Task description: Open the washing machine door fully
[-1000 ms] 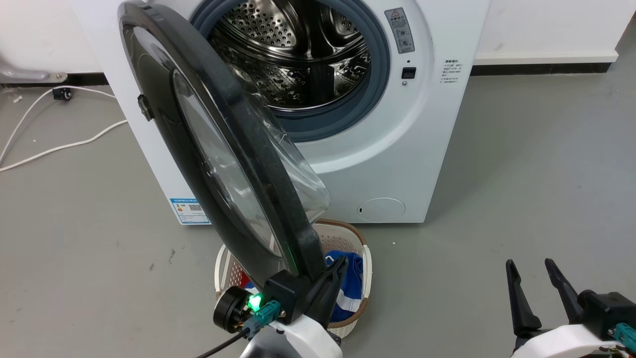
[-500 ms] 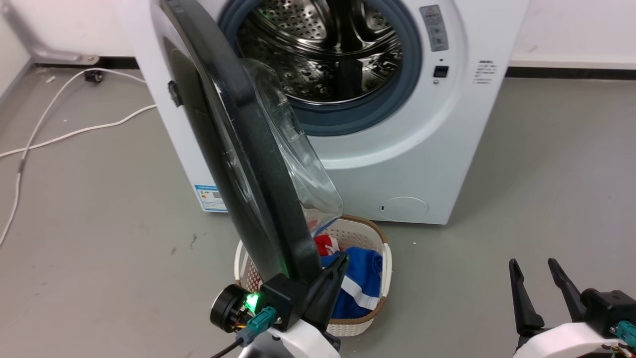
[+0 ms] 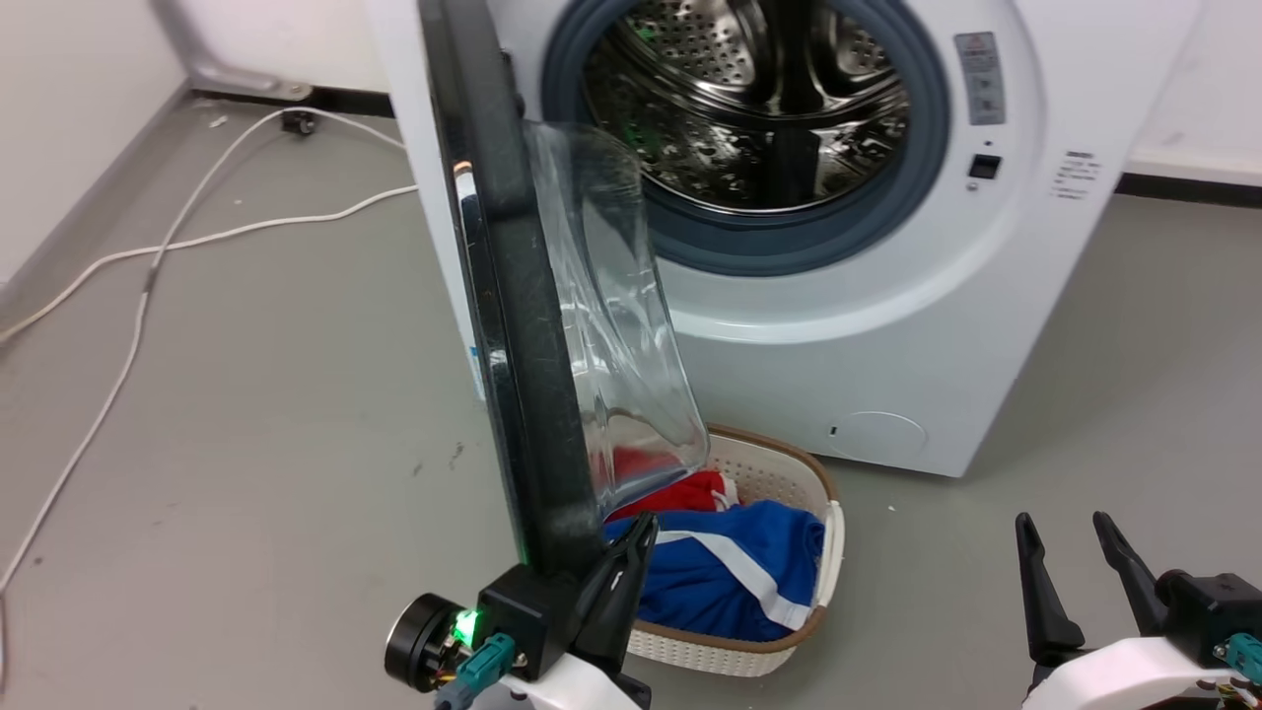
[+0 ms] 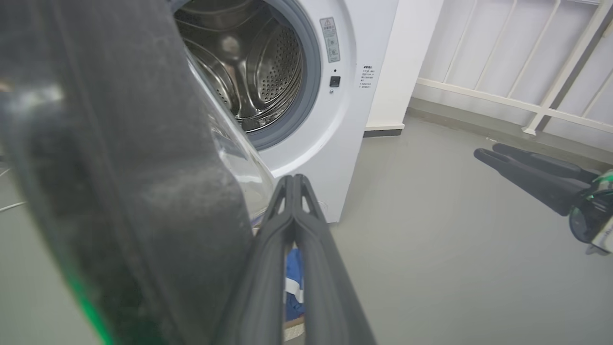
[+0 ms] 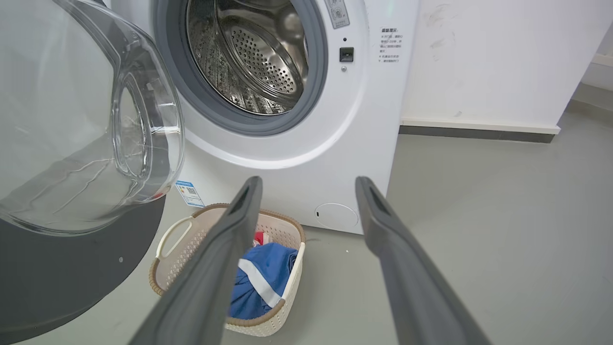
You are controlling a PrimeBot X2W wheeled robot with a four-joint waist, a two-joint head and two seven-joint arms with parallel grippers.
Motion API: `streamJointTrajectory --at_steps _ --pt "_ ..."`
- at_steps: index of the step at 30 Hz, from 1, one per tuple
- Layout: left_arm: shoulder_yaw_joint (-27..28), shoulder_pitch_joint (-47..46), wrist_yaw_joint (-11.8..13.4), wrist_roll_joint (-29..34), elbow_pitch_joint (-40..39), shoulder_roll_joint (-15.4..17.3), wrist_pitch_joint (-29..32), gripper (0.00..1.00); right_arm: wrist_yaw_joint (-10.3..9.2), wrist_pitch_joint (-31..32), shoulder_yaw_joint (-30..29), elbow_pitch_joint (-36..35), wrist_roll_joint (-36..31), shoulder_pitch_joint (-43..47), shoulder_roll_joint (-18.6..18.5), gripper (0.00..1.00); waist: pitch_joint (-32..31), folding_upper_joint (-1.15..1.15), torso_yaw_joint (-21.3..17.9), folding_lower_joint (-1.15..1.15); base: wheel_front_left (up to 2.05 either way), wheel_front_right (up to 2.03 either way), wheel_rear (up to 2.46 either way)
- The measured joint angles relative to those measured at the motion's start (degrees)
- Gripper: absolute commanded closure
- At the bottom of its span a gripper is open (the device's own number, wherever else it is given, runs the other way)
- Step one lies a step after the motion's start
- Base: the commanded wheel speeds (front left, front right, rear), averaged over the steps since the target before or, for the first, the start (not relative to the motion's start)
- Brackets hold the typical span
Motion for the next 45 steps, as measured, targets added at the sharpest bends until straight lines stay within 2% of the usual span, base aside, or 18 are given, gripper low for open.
streamJointTrajectory --at_steps 8,13,17,31,38,45 --pt "3.4 1.8 2.9 -1.4 -0.3 0.8 -1.0 1.0 0.0 0.3 -0.1 -0.2 0.0 0.0 0.0 0.0 -0.1 0.0 4.9 0.0 0.0 0.0 0.0" --pt "7.1 2.8 3.6 -4.7 -0.2 1.0 -2.0 1.0 0.01 0.4 0.0 -0.6 0.1 0.0 0.0 0.0 -0.3 0.0 7.4 0.0 0.0 0.0 0.0" --pt "10.3 2.8 4.0 -5.8 1.0 2.7 -3.0 1.0 0.0 0.6 0.3 -0.9 0.4 0.0 0.0 0.0 -0.1 0.0 8.5 0.0 0.0 0.0 0.0" --pt "24.2 -1.4 5.4 -12.3 12.0 8.6 -7.2 1.0 0.01 1.1 2.4 -1.8 -1.0 -1.7 0.0 0.0 3.0 0.0 6.4 0.0 0.0 0.0 0.0" --pt "30.1 -5.4 3.4 -16.4 21.6 11.6 -10.3 1.0 0.0 1.2 1.9 -2.3 -1.6 -2.8 0.0 0.0 5.6 0.0 5.0 0.0 0.0 0.0 0.0" --pt "32.6 -10.2 2.0 -18.0 28.6 14.1 -12.0 1.0 0.0 1.5 1.3 -3.0 -2.4 -3.9 0.0 0.0 7.9 0.0 4.7 0.0 0.0 0.0 0.0"
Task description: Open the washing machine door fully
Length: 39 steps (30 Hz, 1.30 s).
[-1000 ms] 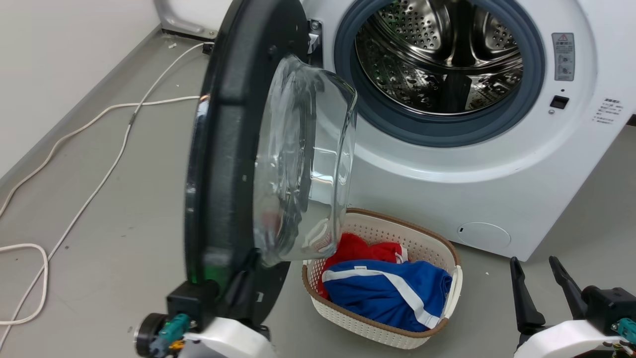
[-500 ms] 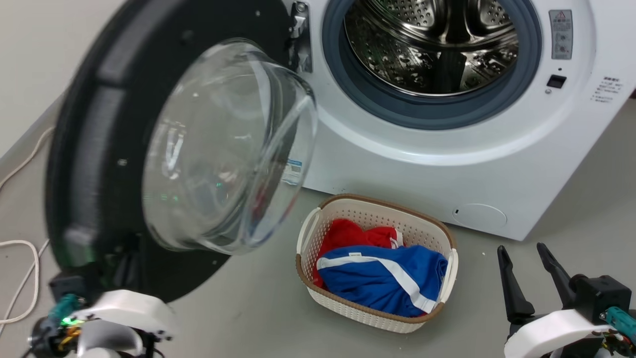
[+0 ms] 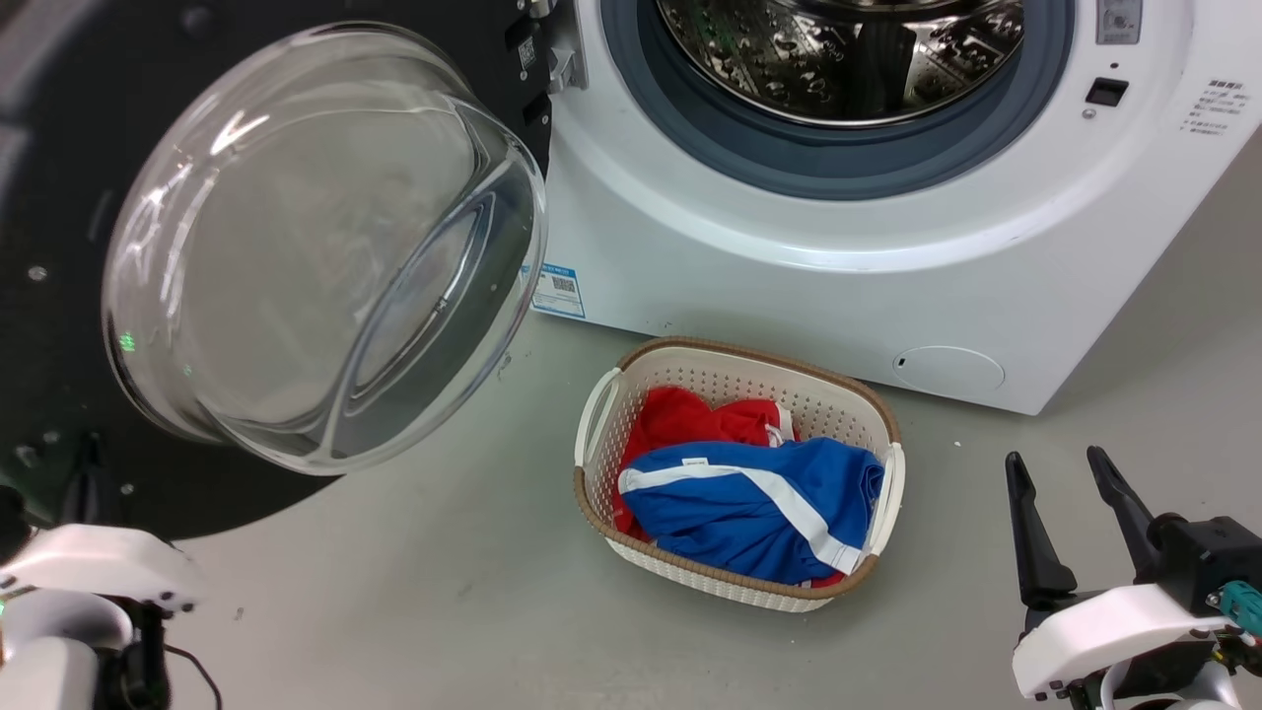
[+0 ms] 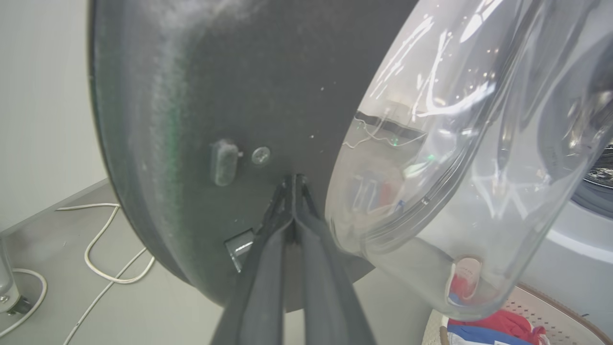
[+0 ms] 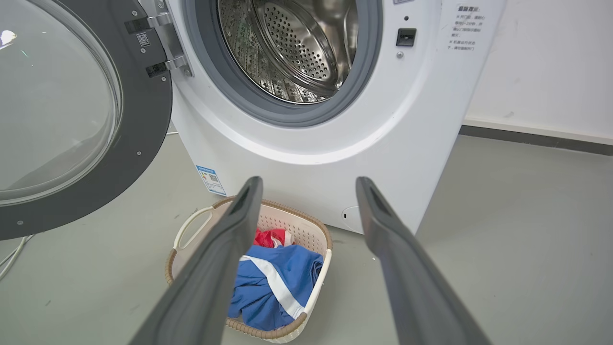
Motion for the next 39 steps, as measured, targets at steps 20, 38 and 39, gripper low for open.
streamJointTrajectory --at_steps 20,38,39 --pt "2.6 -11.5 -5.1 -0.4 16.1 5.1 -3.4 1.0 0.0 0.4 0.8 -0.4 -1.6 -2.5 0.0 0.0 2.6 0.0 0.2 0.0 0.0 0.0 0.0" --pt "-1.8 10.5 2.0 8.5 -13.2 -2.2 -0.5 1.0 0.0 -2.4 1.7 3.8 2.0 0.5 0.0 0.0 -6.1 0.0 2.3 0.0 0.0 0.0 0.0" --pt "-2.1 11.6 2.4 8.6 -14.9 -2.5 0.0 1.0 0.0 -2.4 1.8 4.0 2.1 0.6 0.0 0.0 -6.5 0.0 2.2 -0.01 0.0 0.0 0.0"
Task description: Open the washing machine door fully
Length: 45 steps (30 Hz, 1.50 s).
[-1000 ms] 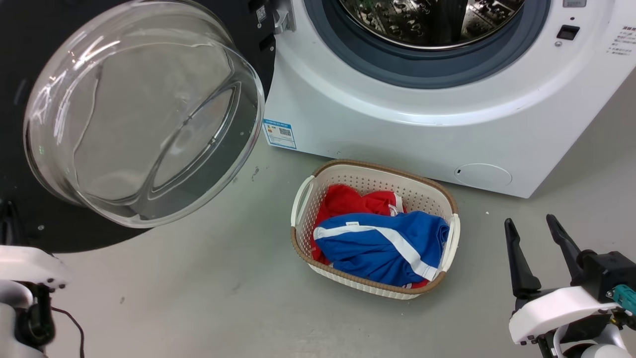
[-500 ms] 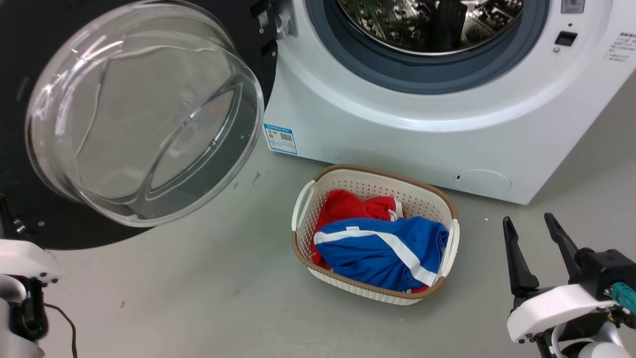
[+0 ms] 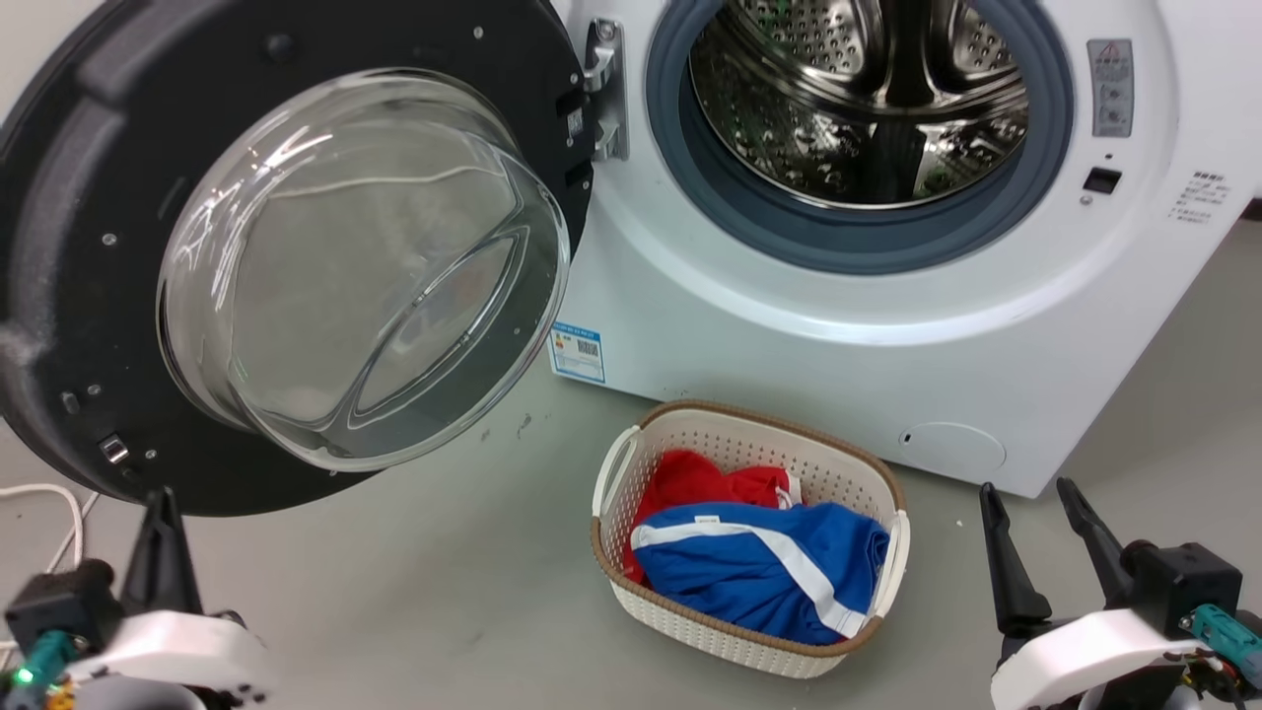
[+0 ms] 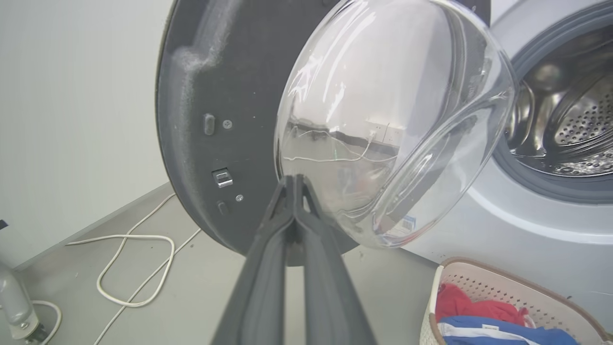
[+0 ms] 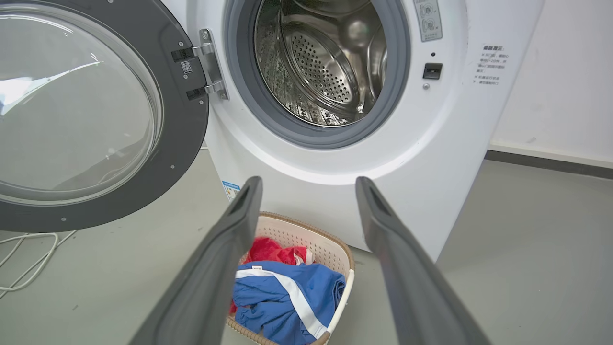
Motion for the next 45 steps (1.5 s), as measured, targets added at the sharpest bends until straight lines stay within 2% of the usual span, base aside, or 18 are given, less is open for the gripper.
streamJointTrajectory --at_steps 1,2,3,4,5,19,36,45 --pt "-0.4 1.0 0.2 0.1 -1.6 -0.4 0.5 0.93 0.0 -0.1 0.1 0.1 0.1 0.2 0.0 0.0 -0.3 0.0 -0.1 0.0 0.0 0.0 0.0" --pt "-0.9 1.8 0.5 0.2 -2.9 -0.8 1.1 0.73 0.0 -0.1 0.1 0.3 0.2 0.2 0.0 0.0 -0.6 0.0 -0.2 0.0 0.0 0.0 0.0" --pt "-1.7 2.6 0.6 0.5 -4.3 -1.1 1.7 0.52 0.0 -0.2 0.1 0.4 0.3 0.2 0.0 0.0 -0.9 0.0 -0.3 0.0 0.0 0.0 0.0" --pt "-2.2 3.1 0.8 0.6 -5.3 -1.4 2.2 0.1 0.01 -0.2 0.2 0.5 0.3 0.3 0.0 0.0 -1.2 0.0 -0.4 0.0 0.0 0.0 0.0" --pt "-2.8 3.5 1.0 0.7 -6.2 -1.6 2.7 0.0 0.01 -0.2 0.1 0.6 0.4 0.4 0.0 0.0 -1.5 0.0 -0.5 0.0 0.0 0.0 0.0" --pt "-9.1 4.9 1.3 3.5 -11.7 -3.0 5.5 0.0 0.0 -0.7 0.3 0.9 0.6 0.8 0.0 0.0 -3.5 0.0 -5.7 0.0 0.0 0.0 0.0" --pt "-12.2 1.5 -0.4 4.3 -8.0 -3.3 4.5 0.0 0.01 -0.8 1.3 0.5 -1.9 0.0 0.0 0.0 -3.0 0.0 -19.3 0.0 0.0 0.0 0.0" --pt "-13.0 1.4 -0.5 4.2 -6.2 -3.6 3.6 0.0 0.0 -1.2 1.0 0.6 -1.6 -0.6 0.0 0.0 -2.1 0.0 -23.0 0.0 0.0 0.0 0.0"
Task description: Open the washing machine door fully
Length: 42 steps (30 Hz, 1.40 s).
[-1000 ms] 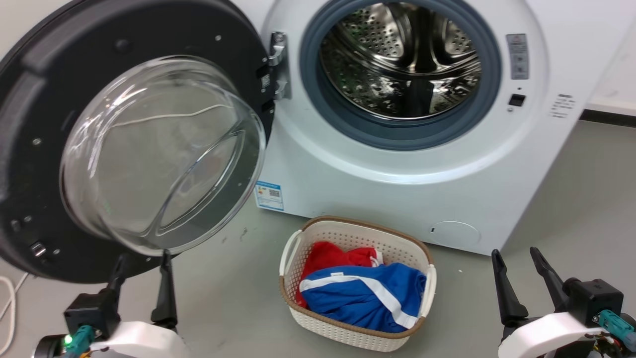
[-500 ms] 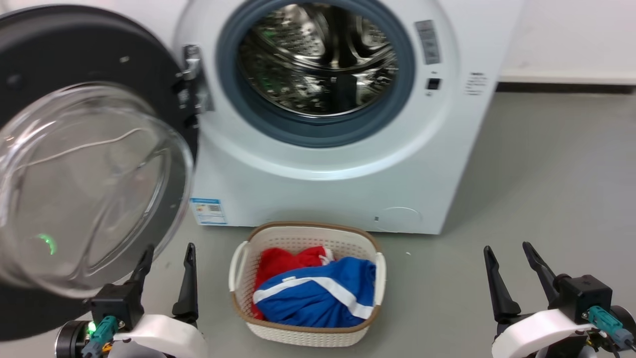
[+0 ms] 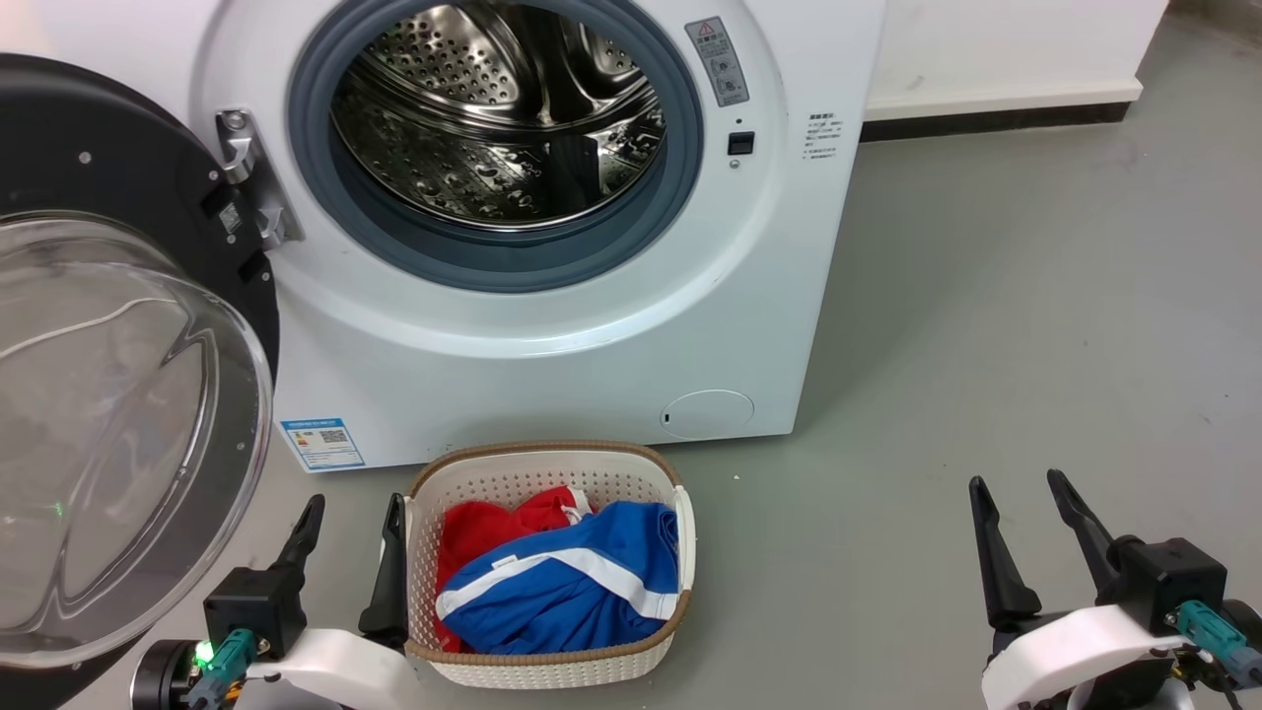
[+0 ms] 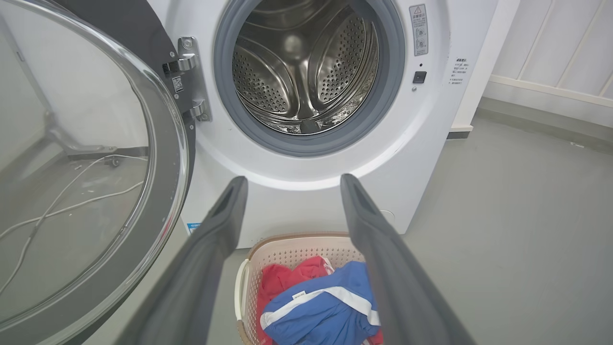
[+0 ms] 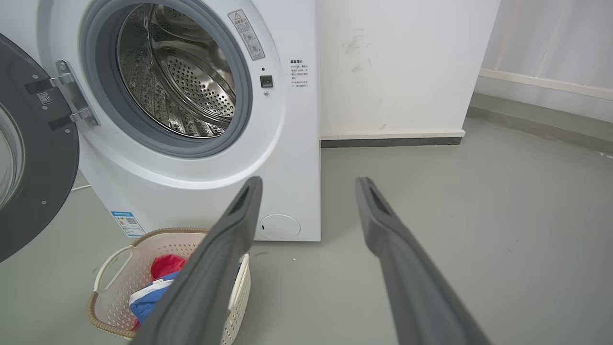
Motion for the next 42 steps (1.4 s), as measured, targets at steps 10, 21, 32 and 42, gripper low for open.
streamJointTrajectory --at_steps 10,21,32,42 --pt "-0.2 -0.5 0.2 -0.4 1.0 -0.2 -0.6 0.0 0.0 -0.5 -0.1 -0.1 0.1 0.0 0.0 0.0 0.4 0.0 -0.4 0.0 0.0 0.0 0.0" --pt "-0.4 -0.9 0.5 -0.7 1.5 -0.3 -1.3 0.0 0.0 -0.5 -0.2 -0.3 0.3 0.1 0.0 0.0 0.0 0.0 -0.1 0.0 0.0 0.0 0.0" --pt "0.6 0.7 -1.0 -7.7 4.0 -2.4 0.2 1.0 0.0 0.2 -0.1 2.3 8.7 1.4 0.0 1.0 0.0 0.0 0.2 0.0 0.0 0.0 0.0" --pt "2.9 -0.3 -3.0 -16.8 5.4 -3.7 2.0 1.0 0.0 1.5 -0.2 3.5 20.0 0.3 -0.2 1.0 0.0 0.0 0.6 0.0 0.0 0.0 0.0"
